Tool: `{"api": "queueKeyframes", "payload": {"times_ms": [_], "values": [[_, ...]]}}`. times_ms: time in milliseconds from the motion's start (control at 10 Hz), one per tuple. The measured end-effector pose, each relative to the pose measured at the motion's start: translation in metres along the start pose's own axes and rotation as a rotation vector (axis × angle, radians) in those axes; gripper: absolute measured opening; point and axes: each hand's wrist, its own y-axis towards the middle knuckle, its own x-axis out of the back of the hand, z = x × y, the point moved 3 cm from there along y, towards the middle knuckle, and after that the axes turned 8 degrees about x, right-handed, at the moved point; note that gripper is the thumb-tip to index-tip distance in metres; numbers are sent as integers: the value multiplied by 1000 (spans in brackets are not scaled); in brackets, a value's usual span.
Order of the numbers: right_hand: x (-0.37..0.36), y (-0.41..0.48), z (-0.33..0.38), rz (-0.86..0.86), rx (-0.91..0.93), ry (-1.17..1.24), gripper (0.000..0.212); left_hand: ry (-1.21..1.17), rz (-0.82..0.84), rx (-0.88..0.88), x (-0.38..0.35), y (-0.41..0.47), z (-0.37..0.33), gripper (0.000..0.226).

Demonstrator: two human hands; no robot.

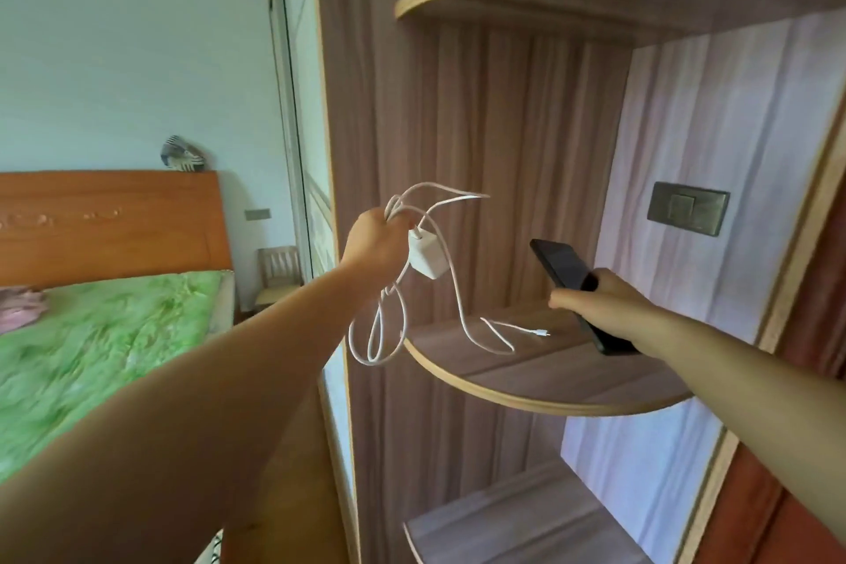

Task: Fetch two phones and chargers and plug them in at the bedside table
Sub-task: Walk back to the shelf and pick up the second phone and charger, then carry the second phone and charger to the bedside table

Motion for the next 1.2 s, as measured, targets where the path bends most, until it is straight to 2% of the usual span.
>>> {"api": "queueKeyframes", "payload": {"times_ms": [200,300,400,500,600,700,800,900,1000,1200], "values": [[-45,-24,67,58,83,15,50,-92,-207,-75,106,-58,-24,33],[-75,-36,100,109,160,39,56,-10,-371,-78,159,-92,-28,33],[-114,-55,124,215,246,109,52,56,-480,-26,204,-132,-21,35],[-160,-88,139,362,312,202,44,197,-557,66,240,-178,0,35],[-210,-126,147,550,243,288,41,332,-605,225,276,-235,36,31],[-263,-172,168,801,104,353,34,457,-560,426,311,-294,67,35],[-317,-221,206,1001,136,348,37,470,-605,568,366,-366,104,30],[-369,-284,249,1137,256,274,36,395,-728,743,417,-448,131,23],[-425,-360,291,1245,353,187,39,450,-829,794,464,-510,146,25],[-551,-530,356,1415,498,90,72,358,-1041,939,578,-646,197,26]]}}
